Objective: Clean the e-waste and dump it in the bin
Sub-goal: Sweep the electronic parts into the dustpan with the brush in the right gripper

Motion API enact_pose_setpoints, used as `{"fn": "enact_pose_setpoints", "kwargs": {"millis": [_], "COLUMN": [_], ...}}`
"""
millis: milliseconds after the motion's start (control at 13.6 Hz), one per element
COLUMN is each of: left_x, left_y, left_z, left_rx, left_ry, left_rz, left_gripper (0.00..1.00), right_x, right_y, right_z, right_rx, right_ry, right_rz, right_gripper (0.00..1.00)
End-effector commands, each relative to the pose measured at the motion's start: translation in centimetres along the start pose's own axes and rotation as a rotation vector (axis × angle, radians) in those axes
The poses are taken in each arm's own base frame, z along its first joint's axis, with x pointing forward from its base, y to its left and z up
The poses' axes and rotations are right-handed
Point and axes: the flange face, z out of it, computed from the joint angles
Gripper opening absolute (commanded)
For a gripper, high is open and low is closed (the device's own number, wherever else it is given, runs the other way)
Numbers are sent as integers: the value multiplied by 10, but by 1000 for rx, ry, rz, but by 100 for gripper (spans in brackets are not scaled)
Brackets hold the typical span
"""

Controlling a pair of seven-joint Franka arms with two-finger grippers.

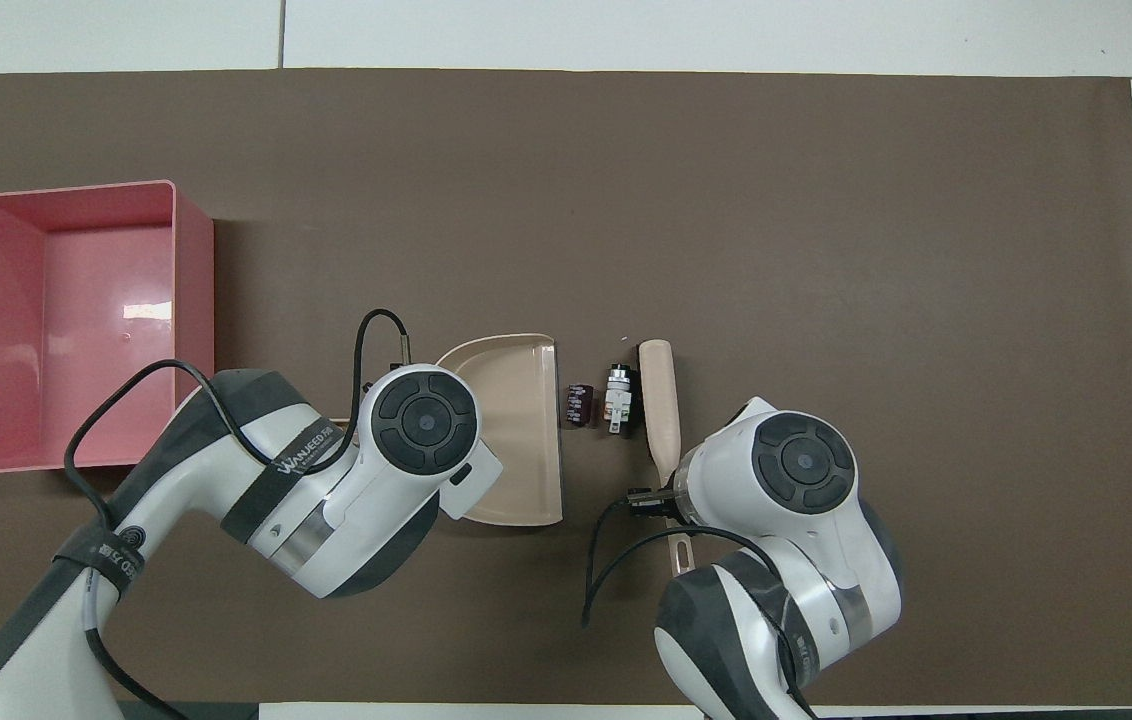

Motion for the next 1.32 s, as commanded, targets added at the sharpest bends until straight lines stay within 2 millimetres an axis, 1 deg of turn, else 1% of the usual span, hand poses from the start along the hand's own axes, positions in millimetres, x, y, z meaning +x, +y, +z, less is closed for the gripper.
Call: {"fn": "enact_pose_setpoints", "kwargs": {"millis": [0, 73, 147, 220, 293, 367, 513, 660, 807, 953, 1100, 1247], "left_x": [-2, -3, -2, -3, -3, -2, -3, -2, -3, -2, -2, -2], "left_y": [10, 10, 10, 10, 9, 10, 9, 10, 9, 10, 11, 10], "left_z": [-1, -1, -1, -1, -1, -1, -1, -1, -1, 2, 1, 2], "left_rx": [1, 0, 1, 0, 0, 0, 0, 2, 4, 8, 14, 17], "left_ry": [-22, -23, -22, -23, -22, -21, -22, -21, -19, -13, -7, -3], "left_rz": [-1, -3, -3, -3, -4, -3, -4, -3, -4, -2, -2, -1], "left_gripper": [0, 0, 0, 0, 0, 0, 0, 0, 0, 0, 0, 0], "right_x": [3, 4, 8, 14, 14, 16, 18, 18, 13, 12, 5, 3], "right_y": [-22, -29, -31, -38, -54, -62, -66, -70, -90, -96, -106, -109], "right_z": [9, 11, 18, 19, 25, 25, 23, 20, 17, 15, 16, 16], "right_rx": [18, 23, 19, 24, 19, 20, 24, 28, 36, 41, 41, 43], "right_ry": [-9, 6, 9, 19, 15, 18, 18, 21, 27, 33, 31, 34], "right_rz": [21, 28, 36, 52, 55, 54, 64, 74, 80, 96, 90, 105], "right_gripper": [0, 0, 0, 0, 0, 0, 0, 0, 0, 0, 0, 0]}}
